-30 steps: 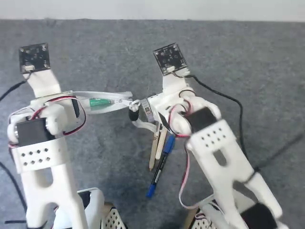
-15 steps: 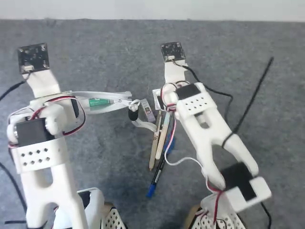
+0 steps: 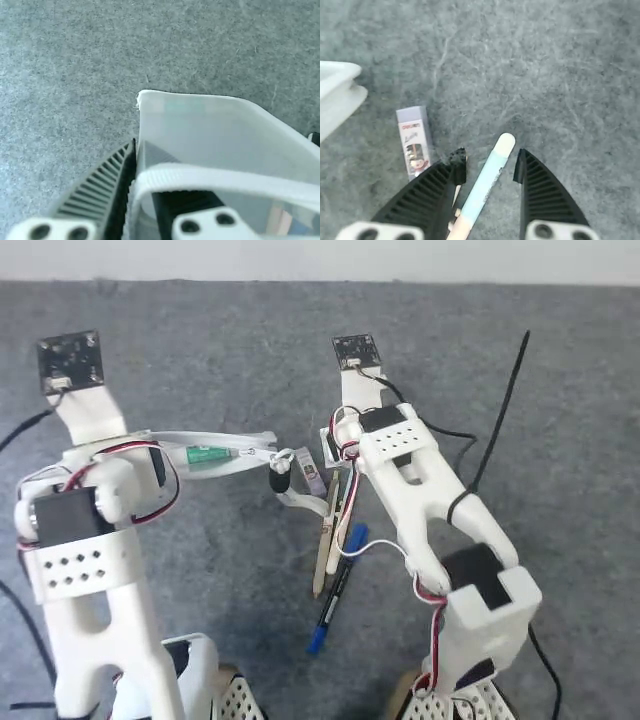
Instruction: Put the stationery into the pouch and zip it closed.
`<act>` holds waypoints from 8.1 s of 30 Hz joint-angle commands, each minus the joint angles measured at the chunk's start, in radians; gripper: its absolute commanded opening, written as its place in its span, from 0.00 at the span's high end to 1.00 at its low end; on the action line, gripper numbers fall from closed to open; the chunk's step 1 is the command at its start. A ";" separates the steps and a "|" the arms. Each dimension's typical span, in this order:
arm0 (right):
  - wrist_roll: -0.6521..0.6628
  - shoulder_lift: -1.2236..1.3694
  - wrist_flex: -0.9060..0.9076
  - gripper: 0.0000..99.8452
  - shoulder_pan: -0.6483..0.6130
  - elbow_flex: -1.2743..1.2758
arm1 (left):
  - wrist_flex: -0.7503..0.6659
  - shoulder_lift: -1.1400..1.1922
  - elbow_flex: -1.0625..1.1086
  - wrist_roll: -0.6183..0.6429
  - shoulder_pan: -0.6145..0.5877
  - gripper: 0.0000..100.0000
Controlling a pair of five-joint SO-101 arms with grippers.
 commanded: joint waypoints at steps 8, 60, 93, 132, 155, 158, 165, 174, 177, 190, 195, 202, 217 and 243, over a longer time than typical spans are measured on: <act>-0.006 0.140 -0.019 0.84 0.068 -0.172 | -0.028 -0.009 -0.015 0.023 -0.003 0.99; -0.071 0.595 0.762 0.94 -0.030 -0.902 | -0.031 -0.009 -0.004 0.021 -0.006 0.99; -0.069 0.229 0.880 0.99 -0.031 -0.950 | -0.035 -0.009 0.005 0.020 -0.006 0.99; -0.071 -0.621 0.831 0.99 -0.074 -0.413 | -0.034 -0.009 0.018 0.020 -0.006 0.99; -0.163 -1.259 0.371 0.99 -0.262 0.140 | -0.035 -0.009 0.022 0.020 -0.003 0.99; -0.163 -1.343 0.274 0.99 -0.277 0.238 | -0.035 -0.009 0.022 0.020 -0.003 0.99; -0.160 -1.488 0.067 0.99 -0.312 0.420 | -0.035 -0.009 0.022 0.020 -0.003 0.99; -0.124 -1.529 -0.136 0.99 -0.314 0.520 | -0.035 -0.009 0.022 0.020 -0.003 0.99; -0.068 -1.534 -0.223 0.99 -0.314 0.557 | -0.035 -0.009 0.022 0.020 -0.002 0.99; -0.021 -1.538 -0.331 0.99 -0.314 0.585 | -0.048 -0.009 0.022 0.020 -0.002 0.99; -0.020 -1.538 -0.378 0.99 -0.314 0.582 | -0.049 -0.009 0.022 0.020 0.000 0.99; -0.020 -1.538 -0.452 0.99 -0.314 0.582 | -0.049 -0.009 0.021 0.020 0.000 0.99; -0.018 -1.509 -0.602 0.99 -0.309 0.635 | -0.049 -0.009 0.021 0.020 0.000 0.99; 0.526 -1.468 -0.806 0.99 -0.542 0.956 | -0.048 -0.009 0.022 0.020 0.000 0.99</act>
